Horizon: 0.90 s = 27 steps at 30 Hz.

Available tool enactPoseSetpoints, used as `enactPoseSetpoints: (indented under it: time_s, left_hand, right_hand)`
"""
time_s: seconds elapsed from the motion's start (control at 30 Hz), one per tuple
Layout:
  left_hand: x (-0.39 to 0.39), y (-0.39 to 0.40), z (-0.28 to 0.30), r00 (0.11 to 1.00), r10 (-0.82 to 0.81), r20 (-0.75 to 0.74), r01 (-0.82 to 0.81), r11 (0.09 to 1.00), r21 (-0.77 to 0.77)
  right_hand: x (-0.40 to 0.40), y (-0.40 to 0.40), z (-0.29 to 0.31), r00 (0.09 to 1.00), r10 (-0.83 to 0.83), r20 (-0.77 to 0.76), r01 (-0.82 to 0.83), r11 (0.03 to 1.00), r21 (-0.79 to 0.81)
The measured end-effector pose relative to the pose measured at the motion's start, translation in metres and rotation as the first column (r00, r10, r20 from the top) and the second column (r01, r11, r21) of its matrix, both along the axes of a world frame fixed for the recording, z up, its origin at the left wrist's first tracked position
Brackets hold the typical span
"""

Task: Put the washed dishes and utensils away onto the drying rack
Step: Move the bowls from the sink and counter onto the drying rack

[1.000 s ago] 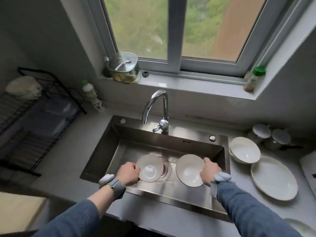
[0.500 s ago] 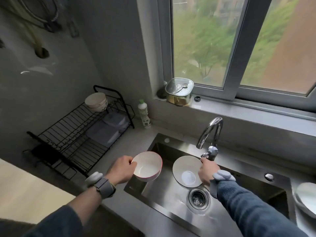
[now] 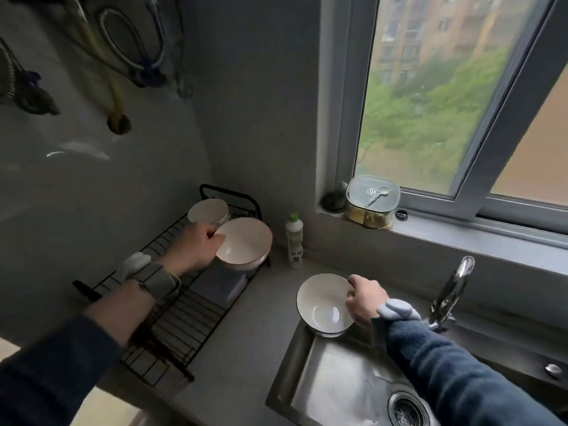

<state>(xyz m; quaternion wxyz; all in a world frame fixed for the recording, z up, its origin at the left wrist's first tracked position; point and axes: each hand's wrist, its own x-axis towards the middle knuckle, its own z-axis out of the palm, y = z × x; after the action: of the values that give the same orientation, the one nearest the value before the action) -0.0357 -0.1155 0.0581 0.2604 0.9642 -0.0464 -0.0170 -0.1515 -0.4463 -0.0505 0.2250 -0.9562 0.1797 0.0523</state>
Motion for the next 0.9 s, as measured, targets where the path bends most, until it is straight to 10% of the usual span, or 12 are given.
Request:
enactPoseSetpoints:
  time_s: [0.9]
  left_hand:
    - [0.196,0.076,-0.05,0.954,0.242,-0.174,-0.256,0.965,-0.061]
  right_hand:
    - [0.038,0.06,0.036,0.995,0.026,0.101,-0.026,1.0,-0.002]
